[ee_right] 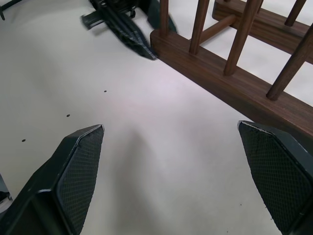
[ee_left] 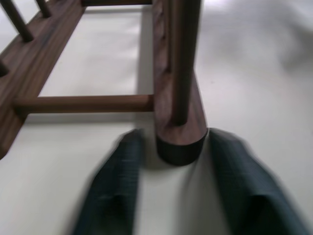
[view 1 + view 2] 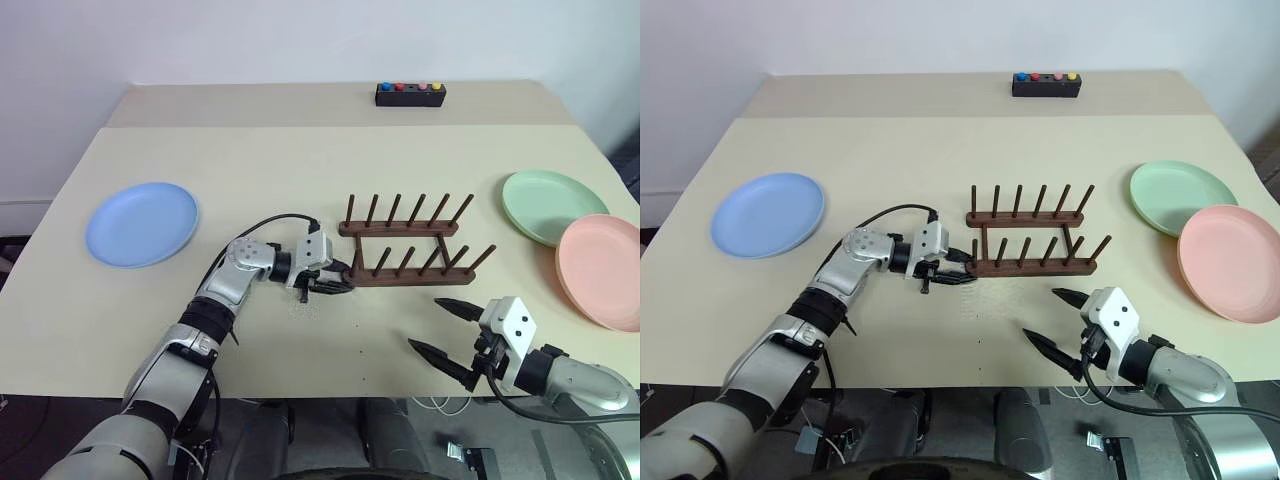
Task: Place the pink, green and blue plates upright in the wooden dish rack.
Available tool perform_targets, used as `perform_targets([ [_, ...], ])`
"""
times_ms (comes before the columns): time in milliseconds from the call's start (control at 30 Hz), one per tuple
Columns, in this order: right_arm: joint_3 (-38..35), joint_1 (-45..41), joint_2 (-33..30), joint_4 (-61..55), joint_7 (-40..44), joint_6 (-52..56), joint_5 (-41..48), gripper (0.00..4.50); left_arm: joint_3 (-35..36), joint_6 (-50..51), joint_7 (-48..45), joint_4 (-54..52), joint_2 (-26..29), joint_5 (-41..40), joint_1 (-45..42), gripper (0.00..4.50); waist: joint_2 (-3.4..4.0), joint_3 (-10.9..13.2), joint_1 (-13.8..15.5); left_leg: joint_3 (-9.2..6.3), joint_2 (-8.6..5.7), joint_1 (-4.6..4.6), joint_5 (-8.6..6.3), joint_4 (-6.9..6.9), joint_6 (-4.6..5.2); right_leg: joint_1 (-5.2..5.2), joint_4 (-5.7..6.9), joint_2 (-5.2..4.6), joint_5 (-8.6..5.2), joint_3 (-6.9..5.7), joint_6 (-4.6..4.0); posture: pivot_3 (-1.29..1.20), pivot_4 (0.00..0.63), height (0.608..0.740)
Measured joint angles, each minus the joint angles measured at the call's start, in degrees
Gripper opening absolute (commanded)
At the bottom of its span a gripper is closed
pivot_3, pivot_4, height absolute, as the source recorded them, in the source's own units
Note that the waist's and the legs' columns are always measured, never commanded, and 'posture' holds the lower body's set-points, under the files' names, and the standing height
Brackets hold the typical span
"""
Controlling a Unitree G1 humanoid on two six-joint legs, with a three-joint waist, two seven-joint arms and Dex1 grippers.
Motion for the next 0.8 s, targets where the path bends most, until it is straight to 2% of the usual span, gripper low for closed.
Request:
perform_targets([
  [33, 0.12, 0.0, 0.0, 0.0, 0.01, -0.01, -0.09, 4.5, 0.14, 0.0, 0.21, 0.0, 0.0, 0.06, 0.0, 4.17, 0.0, 0.0, 0.0, 0.0, 0.0, 0.0, 0.0, 0.0, 0.0, 0.0, 0.0, 0.0, 0.0, 0.0, 0.0, 0.0, 0.15, 0.74],
  [67, 0.24, 0.0, 0.0, 0.0, 0.01, -0.01, -0.21, 4.5, 0.25, -0.01, 0.56, -0.01, 0.02, 0.13, 0.0, 4.44, 0.0, 0.0, 0.02, 0.0, 0.0, 0.0, 0.0, 0.0, 0.0, 0.0, 0.0, 0.0, 0.0, 0.0, 0.0, 0.0, 0.15, 0.74],
  [167, 0.24, -0.02, 0.0, 0.0, -0.1, 0.0, -0.36, 4.5, 0.42, 0.14, 1.15, -0.76, 0.42, 0.17, 0.31, 4.44, 0.0, 0.0, -0.04, 0.0, 0.0, 0.0, 0.0, 0.0, 0.0, 0.0, 0.0, 0.0, 0.0, 0.0, 0.0, 0.0, 0.15, 0.74],
  [233, 0.08, -0.11, 0.0, 0.06, -0.68, 0.16, -0.46, 3.92, 0.94, 1.15, 1.5, -2.42, 1.26, -0.18, 1.4, 4.5, 0.0, 0.0, -0.16, 0.0, 0.0, 0.0, 0.0, -0.02, 0.0, -0.02, 0.02, 0.0, 0.0, 0.0, 0.0, 0.0, 0.15, 0.74],
  [300, -0.55, -0.33, -0.01, 0.36, -1.62, 0.39, -0.94, 3.15, 1.96, 2.7, 1.73, -4.73, 2.56, -0.5, 2.9, 4.0, 0.01, 0.0, -0.2, 0.0, 0.01, 0.0, 0.0, -0.02, 0.0, -0.03, 0.02, 0.0, 0.0, 0.01, 0.0, 0.0, 0.15, 0.74],
  [333, -0.94, -0.48, -0.07, 0.9, -2.09, 0.4, -1.3, 2.59, 2.27, 3.51, 1.75, -6.05, 3.33, -0.71, 3.7, 3.67, 0.01, 0.0, -0.14, -0.01, 0.01, 0.0, 0.0, -0.01, 0.0, -0.02, 0.02, 0.0, 0.0, 0.01, 0.0, 0.0, 0.15, 0.74],
  [500, -2.73, -1.63, -0.63, 5.11, -3.7, 0.8, -3.4, 0.01, 3.01, 8.86, 0.16, -16.74, 6.44, -3.18, 10.75, 1.15, 0.03, -0.01, 0.02, -0.01, 0.01, 0.0, 0.0, -0.02, 0.0, -0.02, 0.03, -0.01, 0.0, 0.01, -0.01, 0.0, 0.15, 0.74],
  [567, -3.28, -2.02, -0.74, 5.38, -3.78, 1.19, -3.59, 0.0, 2.95, 10.94, -0.23, -19.71, 6.77, -3.7, 12.39, 0.14, 0.03, -0.01, 0.17, -0.03, 0.0, 0.0, 0.0, 0.0, 0.0, -0.01, 0.04, 0.0, 0.0, 0.0, -0.02, 0.0, 0.15, 0.74],
  [600, -3.39, -2.15, -0.86, 5.67, -3.86, 1.37, -3.76, 0.0, 2.78, 12.07, -0.3, -21.47, 6.82, -3.92, 13.12, 0.03, 0.03, -0.01, 0.16, -0.02, 0.0, 0.0, 0.0, 0.02, 0.0, 0.01, 0.03, 0.0, 0.0, 0.0, -0.02, 0.0, 0.15, 0.74],
  [800, -3.45, -3.82, -2.8, 10.8, -6.27, 1.17, -9.42, 0.0, -0.47, 16.61, 1.87, -27.95, 6.26, -2.76, 15.33, 0.03, 0.04, -0.01, 0.06, -0.01, 0.0, 0.01, 0.0, 0.0, 0.0, 0.01, 0.03, 0.0, 0.0, 0.01, -0.02, 0.0, 0.15, 0.74],
])
